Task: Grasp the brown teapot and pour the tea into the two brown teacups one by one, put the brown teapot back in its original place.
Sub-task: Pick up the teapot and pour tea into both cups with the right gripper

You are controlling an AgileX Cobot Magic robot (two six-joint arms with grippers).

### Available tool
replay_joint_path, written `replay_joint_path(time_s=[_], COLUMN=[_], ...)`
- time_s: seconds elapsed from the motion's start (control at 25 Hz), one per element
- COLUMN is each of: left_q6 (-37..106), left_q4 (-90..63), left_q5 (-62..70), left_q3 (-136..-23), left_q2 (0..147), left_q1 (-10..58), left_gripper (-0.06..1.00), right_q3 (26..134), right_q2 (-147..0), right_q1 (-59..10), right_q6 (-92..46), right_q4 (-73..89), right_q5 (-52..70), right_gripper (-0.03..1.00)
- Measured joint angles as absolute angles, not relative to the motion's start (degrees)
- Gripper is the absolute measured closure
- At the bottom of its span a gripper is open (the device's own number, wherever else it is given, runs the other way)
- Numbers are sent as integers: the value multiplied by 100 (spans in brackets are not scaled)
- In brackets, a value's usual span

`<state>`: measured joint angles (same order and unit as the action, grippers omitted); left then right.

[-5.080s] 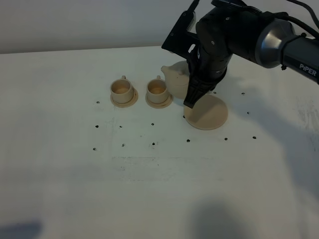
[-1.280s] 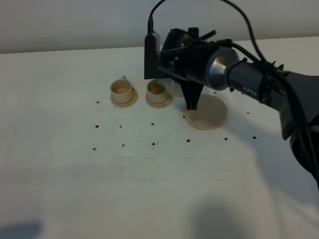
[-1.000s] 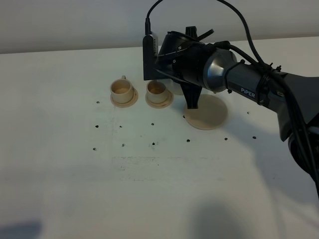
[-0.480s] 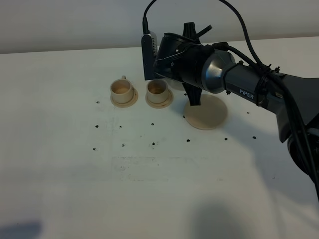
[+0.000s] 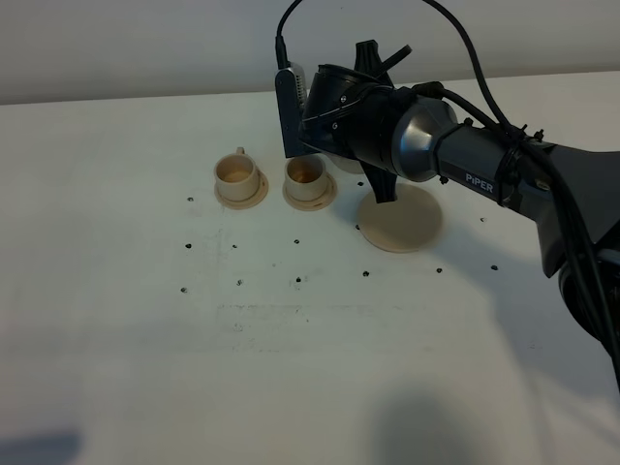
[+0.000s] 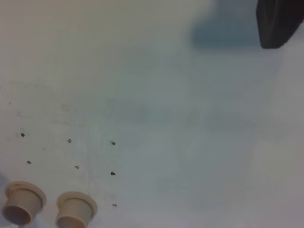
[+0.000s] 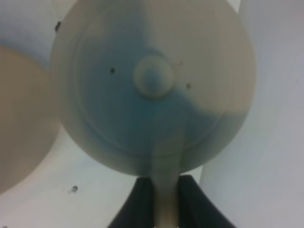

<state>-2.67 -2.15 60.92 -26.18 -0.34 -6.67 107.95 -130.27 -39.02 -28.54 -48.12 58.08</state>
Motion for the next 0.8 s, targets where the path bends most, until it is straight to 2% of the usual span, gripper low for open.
replay_joint_path(time_s=[0.8], left_q6=[-267], left_q4=[-215], left_q5=[6092], left_q3=[-2618], left_q2=[-34], left_q1=[-667], left_gripper=[63], right_q3=[10795], right_q2=[-13027], right_q1=[-3957], right_q6=[-3225], right_q4=[-4870], right_q5=[5722], right_gripper=[87])
